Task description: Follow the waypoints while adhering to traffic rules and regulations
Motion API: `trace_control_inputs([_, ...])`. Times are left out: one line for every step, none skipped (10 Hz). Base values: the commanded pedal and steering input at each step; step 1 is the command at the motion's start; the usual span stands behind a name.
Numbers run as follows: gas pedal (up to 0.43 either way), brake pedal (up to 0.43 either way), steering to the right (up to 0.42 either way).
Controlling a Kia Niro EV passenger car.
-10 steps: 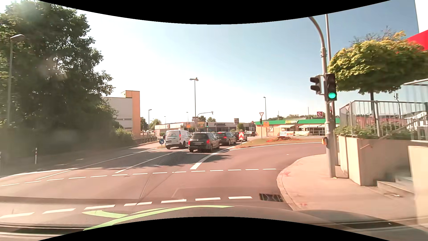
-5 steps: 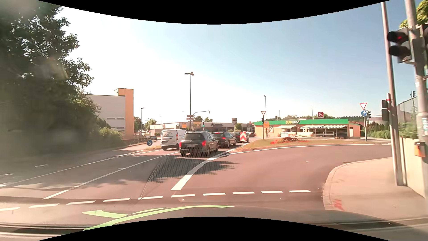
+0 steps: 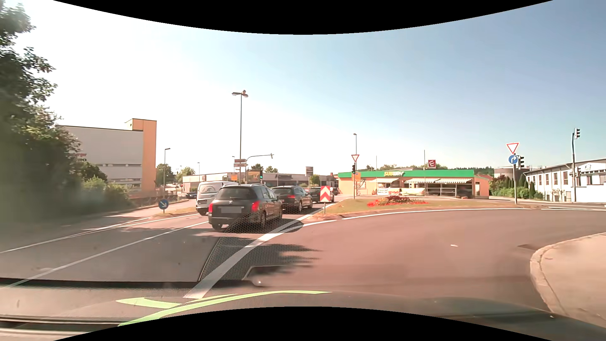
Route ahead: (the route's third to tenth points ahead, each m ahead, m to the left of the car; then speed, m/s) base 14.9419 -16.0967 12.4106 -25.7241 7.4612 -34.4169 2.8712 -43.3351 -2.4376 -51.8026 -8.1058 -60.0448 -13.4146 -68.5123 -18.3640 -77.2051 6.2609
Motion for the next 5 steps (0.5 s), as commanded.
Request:
trace_control_inputs([0.0,0.0,0.219])
trace_control_inputs([0.0,0.0,0.236])
trace_control_inputs([0.0,0.0,0.249])
trace_control_inputs([0.0,0.0,0.26])
trace_control_inputs([0.0,0.0,0.269])
